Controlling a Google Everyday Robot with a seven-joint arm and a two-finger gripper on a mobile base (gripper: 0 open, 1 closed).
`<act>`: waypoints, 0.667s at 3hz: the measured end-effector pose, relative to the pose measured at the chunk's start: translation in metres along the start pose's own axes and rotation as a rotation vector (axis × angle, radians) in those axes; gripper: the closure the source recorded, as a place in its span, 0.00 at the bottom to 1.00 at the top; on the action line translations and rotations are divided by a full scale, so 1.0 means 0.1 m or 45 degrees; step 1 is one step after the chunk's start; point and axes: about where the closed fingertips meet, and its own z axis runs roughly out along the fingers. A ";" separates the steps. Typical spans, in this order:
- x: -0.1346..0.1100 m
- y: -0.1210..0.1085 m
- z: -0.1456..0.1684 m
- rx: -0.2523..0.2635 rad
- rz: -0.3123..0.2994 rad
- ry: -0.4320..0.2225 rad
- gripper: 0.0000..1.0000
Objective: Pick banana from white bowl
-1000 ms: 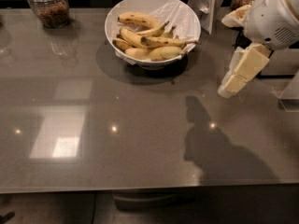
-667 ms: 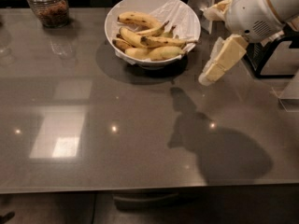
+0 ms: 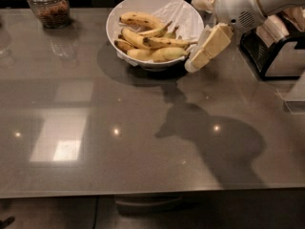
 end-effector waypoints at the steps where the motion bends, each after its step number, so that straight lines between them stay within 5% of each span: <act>1: -0.03 -0.01 0.03 0.009 -0.032 -0.010 0.00; 2: -0.12 -0.05 0.17 0.034 -0.151 -0.037 0.00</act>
Offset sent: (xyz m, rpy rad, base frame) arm 0.0226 0.0372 -0.0013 -0.0265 -0.2367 0.1385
